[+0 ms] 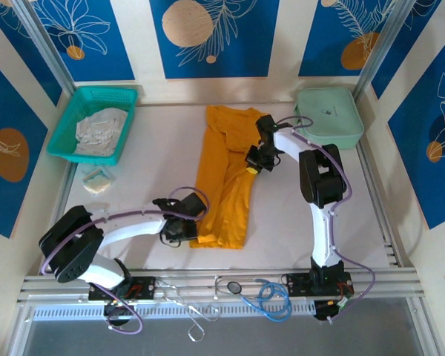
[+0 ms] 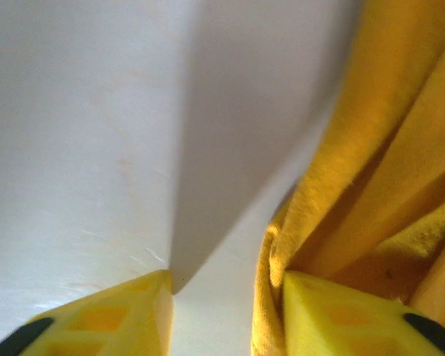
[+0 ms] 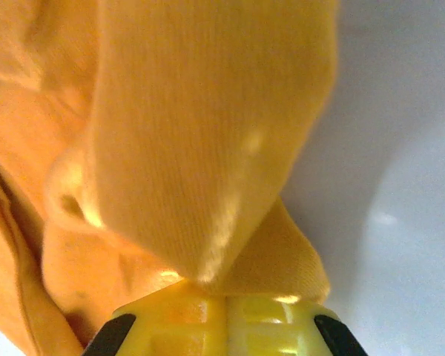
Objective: Fold and stack the t-shirts
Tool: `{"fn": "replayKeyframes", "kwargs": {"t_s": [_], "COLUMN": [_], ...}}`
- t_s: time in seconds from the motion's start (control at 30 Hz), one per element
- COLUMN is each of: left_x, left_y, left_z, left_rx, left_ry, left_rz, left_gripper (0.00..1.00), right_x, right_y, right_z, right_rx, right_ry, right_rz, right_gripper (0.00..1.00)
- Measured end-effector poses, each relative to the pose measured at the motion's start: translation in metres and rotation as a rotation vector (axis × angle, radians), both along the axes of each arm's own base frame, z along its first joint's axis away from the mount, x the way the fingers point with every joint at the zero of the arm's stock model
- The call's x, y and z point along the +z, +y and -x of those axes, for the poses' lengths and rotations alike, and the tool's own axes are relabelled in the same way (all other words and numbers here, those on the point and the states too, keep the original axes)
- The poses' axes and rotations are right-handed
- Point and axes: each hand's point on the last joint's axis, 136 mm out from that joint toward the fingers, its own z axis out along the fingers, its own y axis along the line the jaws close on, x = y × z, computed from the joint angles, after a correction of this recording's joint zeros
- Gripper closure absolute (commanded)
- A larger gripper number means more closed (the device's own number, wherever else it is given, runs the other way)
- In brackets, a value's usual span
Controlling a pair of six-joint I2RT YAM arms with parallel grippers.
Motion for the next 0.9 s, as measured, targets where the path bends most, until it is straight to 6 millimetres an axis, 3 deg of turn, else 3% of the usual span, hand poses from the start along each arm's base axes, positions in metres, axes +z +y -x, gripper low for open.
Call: {"fn": "replayKeyframes", "kwargs": {"t_s": [0.1,0.2,0.33,0.4,0.7,0.9], "left_x": [0.008,0.024,0.055,0.063,0.046,0.031], "left_y": [-0.019,-0.034,-0.055,-0.060,-0.065,-0.084], "left_z": [0.008,0.004,-0.008,-0.012,-0.014,-0.016], "left_rx": [-0.054,-0.094,-0.135,-0.150,-0.179,-0.210], "left_ry": [0.025,0.008,-0.055,-0.073,-0.054,-0.016], "left_rz": [0.054,0.100,0.176,0.193,0.165,0.178], "left_gripper": [0.37,0.30,0.29,0.29,0.30,0.32], "right_x": [0.010,0.031,0.056,0.059,0.033,0.048], "right_y": [-0.001,0.006,0.023,0.029,0.017,0.003], "right_z": [0.021,0.041,0.070,0.088,0.163,0.171], "right_rx": [0.024,0.061,0.124,0.148,0.155,0.122], "right_ry": [0.002,-0.028,-0.086,-0.092,-0.011,-0.059], "right_rz": [-0.003,-0.018,-0.051,-0.064,-0.054,-0.064], "right_gripper": [1.00,1.00,1.00,1.00,1.00,1.00]}}
